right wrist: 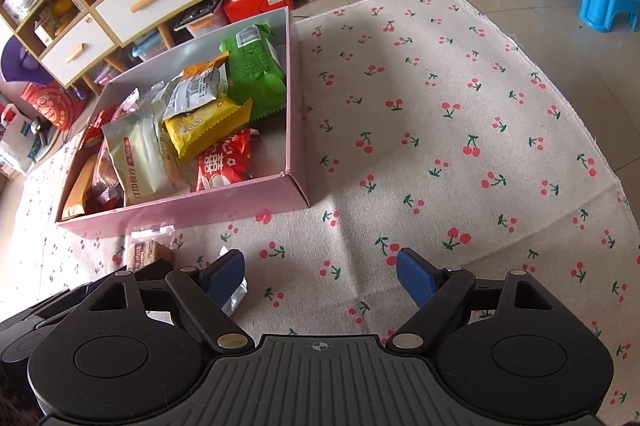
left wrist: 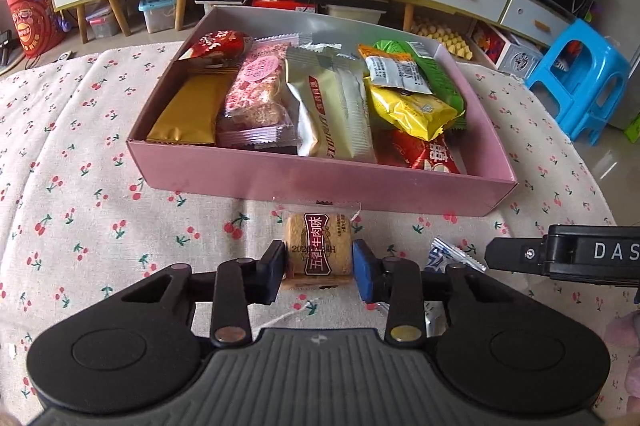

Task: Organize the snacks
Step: 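Grasp the cream biscuit packet with the left tool while the right grasps the white-blue packet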

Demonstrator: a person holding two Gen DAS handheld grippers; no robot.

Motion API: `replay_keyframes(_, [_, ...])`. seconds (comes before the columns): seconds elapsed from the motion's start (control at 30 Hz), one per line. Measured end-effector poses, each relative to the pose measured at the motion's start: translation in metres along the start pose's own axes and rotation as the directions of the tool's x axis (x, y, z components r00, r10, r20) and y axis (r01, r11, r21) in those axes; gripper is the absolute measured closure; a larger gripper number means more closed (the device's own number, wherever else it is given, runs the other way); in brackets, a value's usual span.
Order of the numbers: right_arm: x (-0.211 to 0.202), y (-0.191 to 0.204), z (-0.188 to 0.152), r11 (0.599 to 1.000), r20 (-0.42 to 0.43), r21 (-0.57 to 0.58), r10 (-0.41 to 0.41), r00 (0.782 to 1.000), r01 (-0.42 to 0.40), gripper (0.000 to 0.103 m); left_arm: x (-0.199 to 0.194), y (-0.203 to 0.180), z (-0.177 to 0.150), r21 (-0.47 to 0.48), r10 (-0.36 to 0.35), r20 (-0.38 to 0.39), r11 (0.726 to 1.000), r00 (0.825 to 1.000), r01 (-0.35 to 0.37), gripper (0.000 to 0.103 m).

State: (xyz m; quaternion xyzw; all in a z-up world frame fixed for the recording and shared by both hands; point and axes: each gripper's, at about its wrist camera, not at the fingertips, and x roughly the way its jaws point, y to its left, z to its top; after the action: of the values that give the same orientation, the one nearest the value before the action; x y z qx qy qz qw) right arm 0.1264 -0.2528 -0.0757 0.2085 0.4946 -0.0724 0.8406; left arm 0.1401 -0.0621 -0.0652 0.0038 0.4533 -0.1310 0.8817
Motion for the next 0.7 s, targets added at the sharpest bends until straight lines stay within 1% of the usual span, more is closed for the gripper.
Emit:
replay_keyframes(0.07, [0.001,0.001,-0.002,0.999,-0.039,0.037,0.016,0.999,-0.014,0.018,-0.003,0.004,-0.001,-0.003,0.015,-0.008,1.0,1.0,-0.016,0.07])
replay_keyframes(0.17, [0.002,0.006,-0.006,0.997,-0.058,0.061,0.053,0.997,-0.049,0.018,-0.009,0.014,-0.002,-0.021,0.023,-0.017,1.0,1.0,-0.023,0.07])
replay_keyframes(0.37, [0.002,0.024,-0.011,0.998,-0.052,0.022,0.056,0.997,-0.055,0.018,-0.021,0.031,-0.006,-0.028,0.046,-0.024,0.999,0.999,-0.046,0.07])
replay_keyframes(0.43, [0.006,0.03,-0.012,0.998,-0.071,0.012,0.064,0.995,-0.063,0.02,-0.024,0.036,-0.008,-0.029,0.053,-0.029,0.998,0.998,-0.054,0.07])
replay_keyframes(0.47, [0.008,0.033,-0.012,0.998,-0.08,0.009,0.066,0.995,-0.066,0.021,-0.025,0.038,-0.009,-0.029,0.055,-0.031,0.998,0.998,-0.056,0.07])
replay_keyframes(0.5, [0.01,0.037,-0.013,0.998,-0.087,0.006,0.064,0.994,-0.064,0.028,-0.026,0.04,-0.01,-0.029,0.057,-0.032,0.998,0.998,-0.058,0.07])
replay_keyframes(0.57, [0.011,0.044,-0.015,0.999,-0.079,-0.016,0.048,0.996,-0.049,0.03,-0.028,0.045,-0.01,-0.027,0.061,-0.035,0.998,0.998,-0.062,0.07])
replay_keyframes(0.63, [0.012,0.052,-0.016,0.998,-0.078,-0.038,0.05,0.996,-0.053,0.041,-0.029,0.048,-0.011,-0.028,0.063,-0.038,0.998,0.997,-0.064,0.07])
replay_keyframes(0.7, [0.014,0.057,-0.017,0.997,-0.079,-0.045,0.061,0.995,-0.065,0.046,-0.03,0.05,-0.011,-0.03,0.063,-0.041,0.997,0.997,-0.064,0.07])
